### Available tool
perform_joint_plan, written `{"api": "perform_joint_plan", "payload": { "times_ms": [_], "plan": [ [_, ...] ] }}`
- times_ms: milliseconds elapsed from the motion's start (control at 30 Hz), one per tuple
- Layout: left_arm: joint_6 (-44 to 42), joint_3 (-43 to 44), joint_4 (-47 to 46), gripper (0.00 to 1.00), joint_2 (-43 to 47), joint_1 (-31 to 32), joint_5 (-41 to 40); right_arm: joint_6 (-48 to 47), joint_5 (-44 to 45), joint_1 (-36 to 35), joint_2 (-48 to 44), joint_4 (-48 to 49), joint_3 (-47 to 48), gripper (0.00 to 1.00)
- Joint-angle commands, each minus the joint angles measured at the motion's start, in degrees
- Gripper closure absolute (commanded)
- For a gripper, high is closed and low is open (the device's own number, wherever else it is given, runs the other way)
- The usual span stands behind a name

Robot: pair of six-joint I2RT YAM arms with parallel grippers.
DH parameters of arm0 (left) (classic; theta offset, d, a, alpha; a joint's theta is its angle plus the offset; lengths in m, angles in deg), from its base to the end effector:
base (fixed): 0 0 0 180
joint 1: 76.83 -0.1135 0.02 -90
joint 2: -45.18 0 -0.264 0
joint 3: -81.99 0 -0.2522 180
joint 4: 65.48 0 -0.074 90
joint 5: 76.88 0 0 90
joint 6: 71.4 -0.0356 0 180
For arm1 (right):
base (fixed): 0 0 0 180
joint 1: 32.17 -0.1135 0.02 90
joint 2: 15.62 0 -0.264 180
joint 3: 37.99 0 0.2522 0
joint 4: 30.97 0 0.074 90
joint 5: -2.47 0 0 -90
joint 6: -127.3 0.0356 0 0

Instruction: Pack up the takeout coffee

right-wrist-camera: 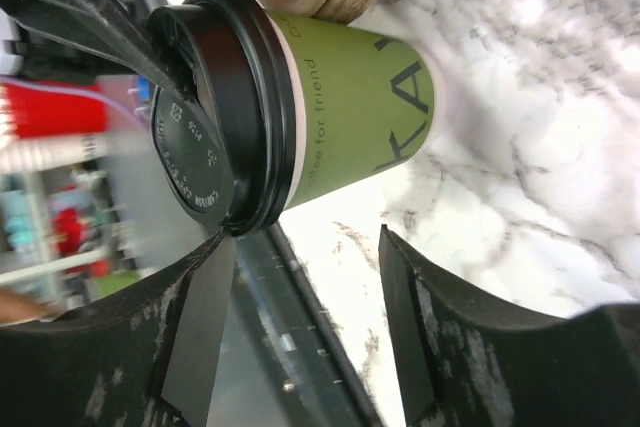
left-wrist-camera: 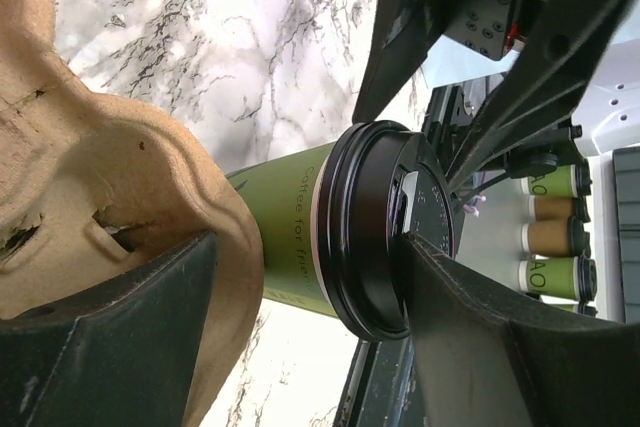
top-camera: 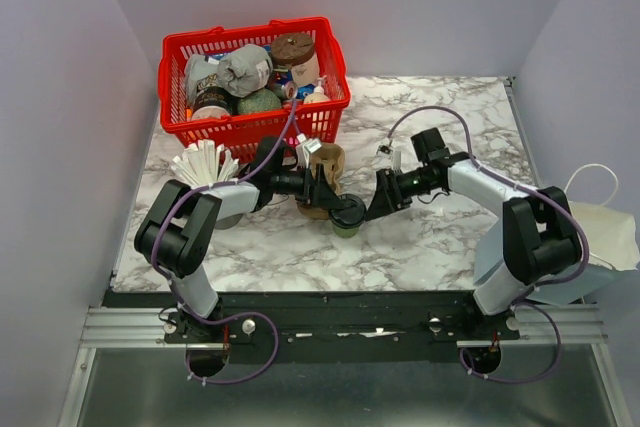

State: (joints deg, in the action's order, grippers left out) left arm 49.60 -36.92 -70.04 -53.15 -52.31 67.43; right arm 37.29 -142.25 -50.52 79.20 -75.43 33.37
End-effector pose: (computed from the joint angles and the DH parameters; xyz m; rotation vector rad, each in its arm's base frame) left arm 0.2962 -0.1669 0.1709 0.4899 2.2242 -1.5537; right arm 0.2842 0.1249 0.1885 -0.6695 2.5081 1.3997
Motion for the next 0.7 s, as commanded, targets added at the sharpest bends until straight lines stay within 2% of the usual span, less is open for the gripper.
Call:
{"api": "perform_joint_plan", "payload": {
  "times_ms": [0,100,300,500,667],
  "plan": [
    [-0.42,0.30,0.31,0.18,-1.43,0.36,-2.80,-4.55,4.98,-0.37,-4.55,4.77,-2.23,0.27],
    [0.28,1.35,-0.13,0.14,-0.29,0.36,-2.54,-6.05,4.97,-0.37,-6.23,4.42,-1.45,0.22],
    [-2.17,4.61,4.69,0.12,1.99,0.36,-3.23,-3.25,1.37,-0.20,-0.71,4.68,3.91,0.20],
    [-4.98,4.53,10.76,0.11,4.28,-0.78,-7.01,-2.54,0.23,-0.28,5.01,5.21,7.87,0.22],
    [-5.34,3.30,12.35,0.14,5.25,-1.31,-6.41,-2.80,-0.56,-0.28,6.69,5.03,8.67,0.27]
  ]
}}
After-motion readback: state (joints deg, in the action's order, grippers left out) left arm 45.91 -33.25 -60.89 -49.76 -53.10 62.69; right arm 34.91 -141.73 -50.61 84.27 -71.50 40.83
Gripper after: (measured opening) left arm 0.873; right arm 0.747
